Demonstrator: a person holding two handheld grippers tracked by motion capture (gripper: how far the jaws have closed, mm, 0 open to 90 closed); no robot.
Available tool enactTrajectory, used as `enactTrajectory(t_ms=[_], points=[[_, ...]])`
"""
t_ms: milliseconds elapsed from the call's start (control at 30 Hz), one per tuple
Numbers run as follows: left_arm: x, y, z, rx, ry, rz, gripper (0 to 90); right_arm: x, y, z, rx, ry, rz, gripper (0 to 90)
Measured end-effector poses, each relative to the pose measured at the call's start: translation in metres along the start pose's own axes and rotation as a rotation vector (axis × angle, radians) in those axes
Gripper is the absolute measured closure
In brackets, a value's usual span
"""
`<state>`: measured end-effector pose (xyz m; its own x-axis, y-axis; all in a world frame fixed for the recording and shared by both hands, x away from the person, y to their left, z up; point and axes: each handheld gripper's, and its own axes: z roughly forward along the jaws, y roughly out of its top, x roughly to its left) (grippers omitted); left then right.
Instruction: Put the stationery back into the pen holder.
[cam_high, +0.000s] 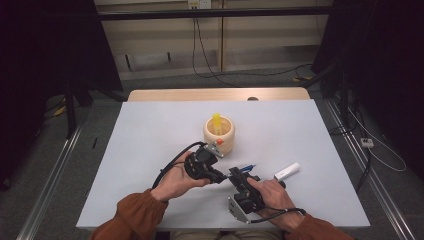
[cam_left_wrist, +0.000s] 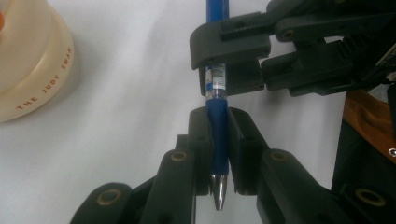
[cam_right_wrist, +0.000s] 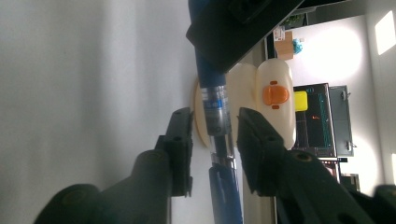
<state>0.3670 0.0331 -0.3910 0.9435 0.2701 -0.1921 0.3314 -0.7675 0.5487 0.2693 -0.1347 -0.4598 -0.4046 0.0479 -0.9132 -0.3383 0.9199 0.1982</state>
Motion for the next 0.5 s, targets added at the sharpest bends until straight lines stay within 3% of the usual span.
enactTrajectory(t_ms=[133,300,500], points=[[0.0007,-0.0007,0.0038,-0.002,-0.006,-0.018,80.7,0.0014,0.0004,0.0001,0.000,0.006,-0.017,79.0],[0.0039,-0.0024,0.0050,-0.025,-0.017,-0.042,80.3,0.0023,-0.0023,0.0008,0.003,0.021,-0.036,80.9],[0.0040,-0.0060,0.0019,-0.033,0.019,-0.044,72.9,0.0016,-0.0019,0.0012,-0.015,0.009,-0.061,81.1]])
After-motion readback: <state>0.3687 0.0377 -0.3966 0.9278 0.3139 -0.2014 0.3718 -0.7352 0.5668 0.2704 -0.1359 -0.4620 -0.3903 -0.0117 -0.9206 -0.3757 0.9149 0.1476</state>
